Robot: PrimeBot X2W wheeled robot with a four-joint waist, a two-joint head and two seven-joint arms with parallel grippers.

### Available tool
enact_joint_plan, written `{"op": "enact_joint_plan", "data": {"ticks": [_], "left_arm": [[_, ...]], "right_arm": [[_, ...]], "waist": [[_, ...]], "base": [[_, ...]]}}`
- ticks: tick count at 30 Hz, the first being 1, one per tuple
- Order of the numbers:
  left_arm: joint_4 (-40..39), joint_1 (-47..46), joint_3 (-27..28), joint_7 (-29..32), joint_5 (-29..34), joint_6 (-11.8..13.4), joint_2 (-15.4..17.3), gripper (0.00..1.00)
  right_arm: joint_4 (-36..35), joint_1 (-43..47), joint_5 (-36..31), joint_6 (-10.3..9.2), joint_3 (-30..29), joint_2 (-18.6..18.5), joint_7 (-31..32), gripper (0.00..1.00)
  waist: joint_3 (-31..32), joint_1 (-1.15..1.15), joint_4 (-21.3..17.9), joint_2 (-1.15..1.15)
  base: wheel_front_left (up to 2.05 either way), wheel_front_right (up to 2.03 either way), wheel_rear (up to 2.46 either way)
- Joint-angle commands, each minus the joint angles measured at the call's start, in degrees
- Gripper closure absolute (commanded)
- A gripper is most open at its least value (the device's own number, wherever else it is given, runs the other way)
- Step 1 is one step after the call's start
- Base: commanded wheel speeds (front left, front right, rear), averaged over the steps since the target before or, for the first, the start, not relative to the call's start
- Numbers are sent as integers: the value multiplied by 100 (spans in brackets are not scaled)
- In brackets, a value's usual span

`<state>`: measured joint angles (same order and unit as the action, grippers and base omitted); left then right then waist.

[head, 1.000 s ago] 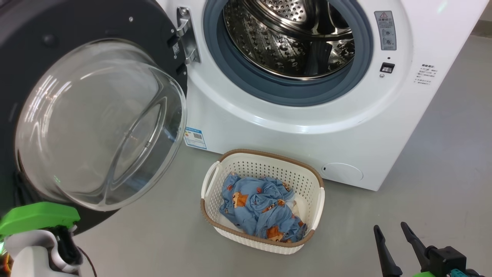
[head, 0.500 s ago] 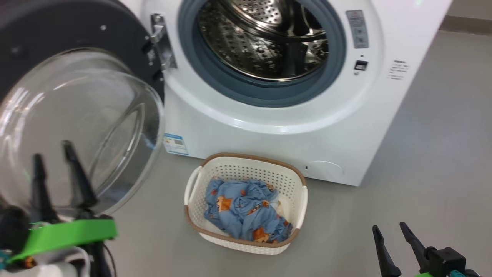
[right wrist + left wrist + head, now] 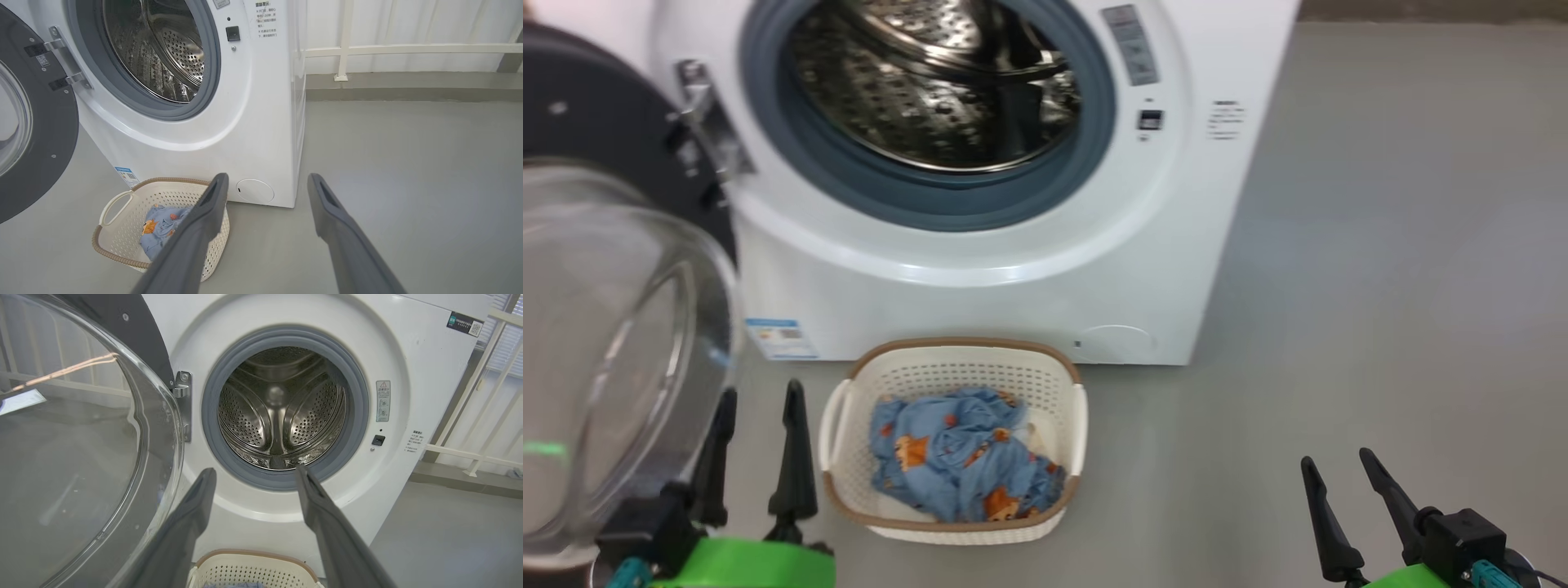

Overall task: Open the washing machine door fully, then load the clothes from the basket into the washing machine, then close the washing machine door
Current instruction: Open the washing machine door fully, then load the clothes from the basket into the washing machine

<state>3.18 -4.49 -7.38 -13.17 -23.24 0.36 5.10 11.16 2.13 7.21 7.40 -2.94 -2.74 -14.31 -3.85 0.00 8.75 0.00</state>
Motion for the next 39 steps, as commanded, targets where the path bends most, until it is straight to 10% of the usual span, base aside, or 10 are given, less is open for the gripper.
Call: {"op": "enact_joint_plan", "data": {"ticks": [1, 14, 39], "left_arm": [[40, 39, 203, -98, 101, -87, 194, 0], [616, 645, 865, -181, 315, -535, 86, 0], [734, 902, 1257, -183, 714, -746, -213, 0]], "right_arm": [[-180, -219, -3, 9, 126, -17, -69, 0], [-249, -124, -11, 9, 153, -14, -69, 0], [-219, -131, -122, 9, 101, -14, -69, 0]], "waist": [[-84, 0, -483, 0], [73, 0, -938, 0], [224, 0, -593, 0]], "base": [[0, 0, 0], [0, 0, 0], [0, 0, 0]]}}
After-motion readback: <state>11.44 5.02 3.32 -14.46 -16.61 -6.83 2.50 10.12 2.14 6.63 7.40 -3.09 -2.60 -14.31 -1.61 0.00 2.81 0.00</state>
